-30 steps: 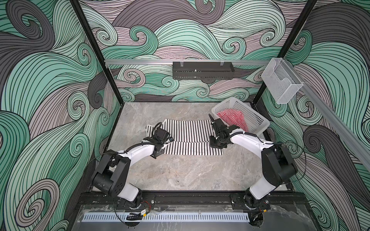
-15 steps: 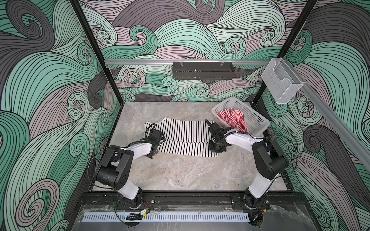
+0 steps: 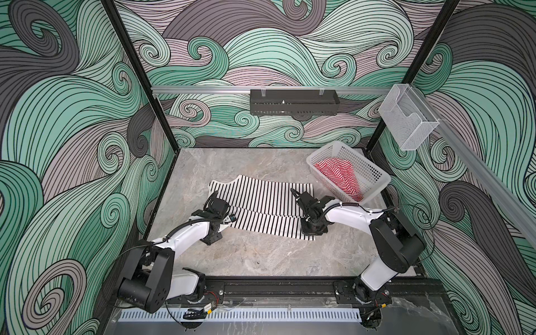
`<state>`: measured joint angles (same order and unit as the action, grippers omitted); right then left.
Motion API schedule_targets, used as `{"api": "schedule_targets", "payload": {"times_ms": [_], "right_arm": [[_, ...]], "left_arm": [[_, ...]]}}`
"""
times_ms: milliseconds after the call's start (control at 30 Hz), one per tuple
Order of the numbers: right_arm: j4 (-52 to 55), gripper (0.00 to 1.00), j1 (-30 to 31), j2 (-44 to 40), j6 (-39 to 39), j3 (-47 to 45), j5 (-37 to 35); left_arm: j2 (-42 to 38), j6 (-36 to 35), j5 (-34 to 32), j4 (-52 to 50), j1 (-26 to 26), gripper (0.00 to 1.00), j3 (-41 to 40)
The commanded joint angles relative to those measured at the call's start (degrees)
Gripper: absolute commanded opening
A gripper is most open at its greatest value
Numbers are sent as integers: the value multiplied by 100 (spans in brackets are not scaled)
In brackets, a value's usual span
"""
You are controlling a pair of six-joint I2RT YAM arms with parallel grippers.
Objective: Fold and stack tank tops
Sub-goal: Move the tank top to the center of the table.
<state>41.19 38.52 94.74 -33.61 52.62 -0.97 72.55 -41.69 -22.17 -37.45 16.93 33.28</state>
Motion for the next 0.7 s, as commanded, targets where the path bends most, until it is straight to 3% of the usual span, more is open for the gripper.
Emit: {"api": "schedule_targets", "payload": {"times_ms": [0, 100, 200, 333, 500, 667], "right_arm": [[543, 27, 197, -56, -154, -243, 247], [580, 29, 174, -342, -61, -69, 168], [666, 30, 85, -408, -17, 382, 94], [532, 31, 41, 40, -4, 871, 191], [126, 29, 37, 598, -64, 986, 454], [-119, 29, 79, 631, -195, 800, 610]], "left_arm": [[-393, -189, 82, -710, -150, 34, -64], [-793, -163, 188, -625, -273, 36, 181], [-698, 19, 124, -75, -313, 40, 577], [177, 421, 172, 262, -320, 40, 1245], [1373, 382, 68, 809, -339, 39, 1522], [1727, 229, -103, 929, -356, 38, 1474]]}}
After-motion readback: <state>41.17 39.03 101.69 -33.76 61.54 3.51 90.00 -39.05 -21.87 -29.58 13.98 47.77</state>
